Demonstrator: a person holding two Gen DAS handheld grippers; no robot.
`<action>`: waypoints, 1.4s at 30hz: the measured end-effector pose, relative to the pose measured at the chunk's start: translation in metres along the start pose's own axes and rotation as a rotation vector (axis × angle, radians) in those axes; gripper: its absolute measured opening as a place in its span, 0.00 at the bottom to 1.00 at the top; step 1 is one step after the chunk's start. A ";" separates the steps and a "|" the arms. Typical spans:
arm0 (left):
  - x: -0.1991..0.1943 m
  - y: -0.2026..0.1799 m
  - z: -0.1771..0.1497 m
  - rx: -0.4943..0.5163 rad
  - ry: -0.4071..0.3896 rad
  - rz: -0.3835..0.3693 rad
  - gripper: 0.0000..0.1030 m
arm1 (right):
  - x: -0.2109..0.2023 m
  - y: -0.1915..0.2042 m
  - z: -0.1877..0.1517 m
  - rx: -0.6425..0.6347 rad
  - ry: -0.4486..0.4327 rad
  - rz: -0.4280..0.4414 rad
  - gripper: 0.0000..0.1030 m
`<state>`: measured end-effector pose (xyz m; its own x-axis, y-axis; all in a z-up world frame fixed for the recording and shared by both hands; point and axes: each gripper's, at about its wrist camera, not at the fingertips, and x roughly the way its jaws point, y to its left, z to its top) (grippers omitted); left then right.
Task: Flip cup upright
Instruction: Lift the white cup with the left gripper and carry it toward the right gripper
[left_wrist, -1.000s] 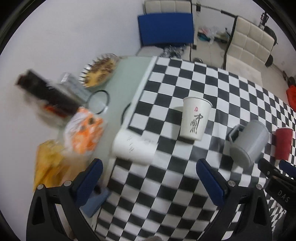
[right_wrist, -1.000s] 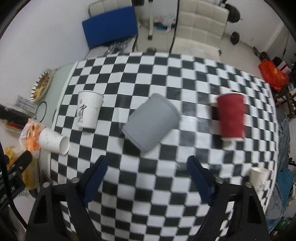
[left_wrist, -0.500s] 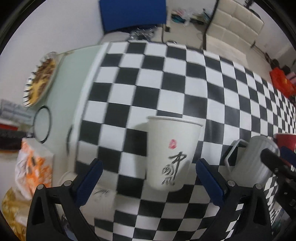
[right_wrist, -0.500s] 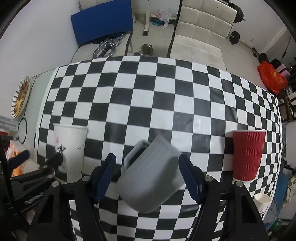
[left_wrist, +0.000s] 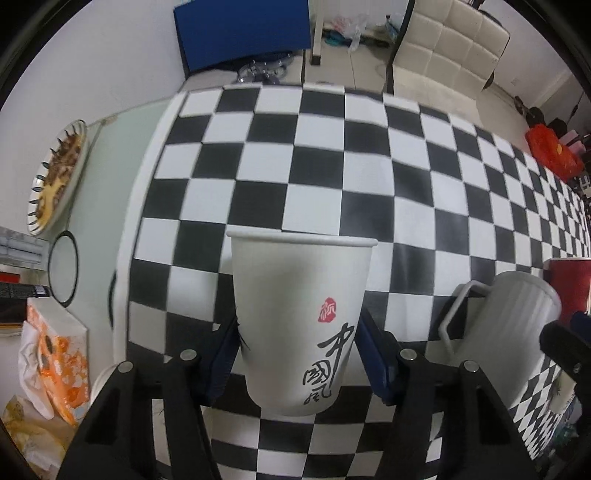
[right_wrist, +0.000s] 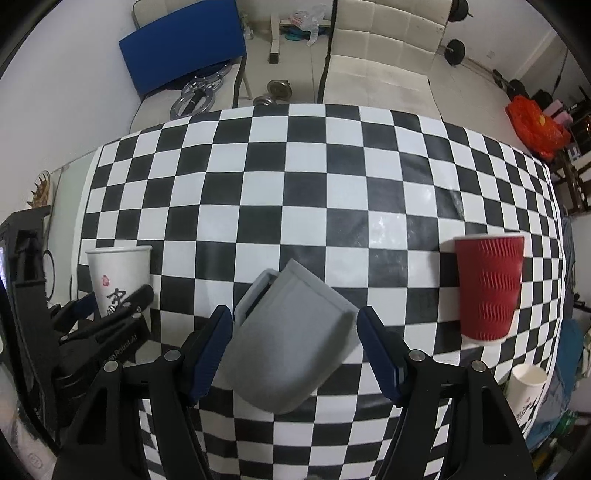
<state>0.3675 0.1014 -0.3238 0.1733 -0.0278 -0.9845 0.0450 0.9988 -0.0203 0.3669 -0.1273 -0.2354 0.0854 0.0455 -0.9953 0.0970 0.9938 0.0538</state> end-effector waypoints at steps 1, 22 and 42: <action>-0.008 0.001 -0.003 -0.002 -0.010 -0.006 0.55 | -0.004 -0.002 -0.004 0.005 -0.001 0.010 0.70; -0.087 -0.089 -0.164 0.024 0.032 -0.138 0.55 | -0.034 -0.122 -0.185 0.079 0.031 0.007 0.79; 0.000 -0.222 -0.217 0.043 0.218 -0.191 0.56 | 0.019 -0.260 -0.287 0.260 0.138 -0.012 0.79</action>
<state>0.1440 -0.1113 -0.3576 -0.0577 -0.2007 -0.9779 0.0989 0.9736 -0.2057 0.0585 -0.3553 -0.2909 -0.0514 0.0651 -0.9966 0.3494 0.9360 0.0431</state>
